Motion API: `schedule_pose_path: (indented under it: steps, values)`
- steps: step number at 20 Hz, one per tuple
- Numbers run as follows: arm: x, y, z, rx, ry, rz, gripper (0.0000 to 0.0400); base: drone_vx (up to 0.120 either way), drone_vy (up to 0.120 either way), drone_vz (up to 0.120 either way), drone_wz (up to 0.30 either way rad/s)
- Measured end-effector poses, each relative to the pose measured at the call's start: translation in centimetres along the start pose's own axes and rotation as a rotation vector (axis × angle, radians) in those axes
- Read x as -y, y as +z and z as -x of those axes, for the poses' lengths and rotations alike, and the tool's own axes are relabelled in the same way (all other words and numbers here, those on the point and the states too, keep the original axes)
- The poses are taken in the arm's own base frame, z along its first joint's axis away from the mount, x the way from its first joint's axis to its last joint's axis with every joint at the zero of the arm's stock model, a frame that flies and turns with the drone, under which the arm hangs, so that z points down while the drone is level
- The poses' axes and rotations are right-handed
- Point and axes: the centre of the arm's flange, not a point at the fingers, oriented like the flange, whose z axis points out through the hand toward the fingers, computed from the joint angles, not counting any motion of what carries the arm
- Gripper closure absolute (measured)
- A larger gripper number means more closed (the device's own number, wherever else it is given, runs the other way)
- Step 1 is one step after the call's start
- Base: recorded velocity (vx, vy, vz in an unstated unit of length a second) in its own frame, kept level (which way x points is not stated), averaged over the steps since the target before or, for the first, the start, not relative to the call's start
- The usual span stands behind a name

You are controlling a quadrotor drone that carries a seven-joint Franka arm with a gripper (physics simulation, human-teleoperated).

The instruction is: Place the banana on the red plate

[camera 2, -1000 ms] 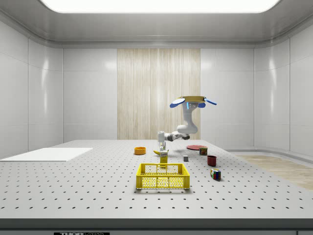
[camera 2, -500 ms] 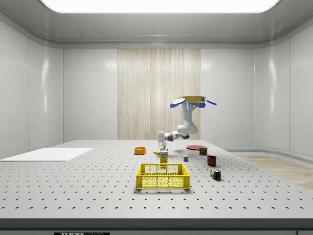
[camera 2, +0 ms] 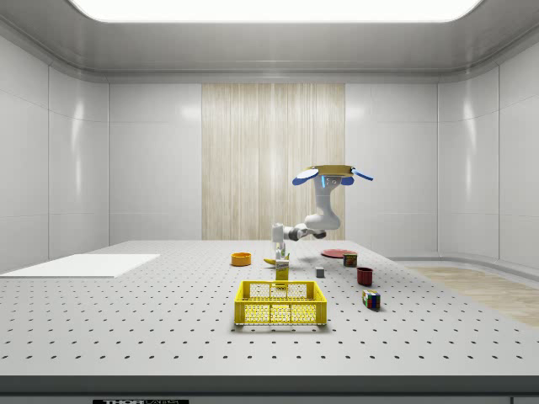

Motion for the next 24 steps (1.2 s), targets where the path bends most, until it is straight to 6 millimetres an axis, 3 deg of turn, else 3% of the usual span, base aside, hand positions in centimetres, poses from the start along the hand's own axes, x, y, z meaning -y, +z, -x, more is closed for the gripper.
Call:
schedule_pose_path:
  steps: [6, 16, 24]
  values:
    - [0.0, -1.7, 0.0, -0.001, 0.024, 0.000, 0.0202, 0.000, 0.000, 0.120, 0.000]
    - [0.0, -2.3, 0.0, -0.001, 0.034, 0.000, 0.0202, 0.000, 0.000, 0.120, 0.000]
    - [0.2, -2.4, 0.2, -0.002, -0.063, 0.000, 0.0202, 0.000, 0.000, 0.020, -0.275]
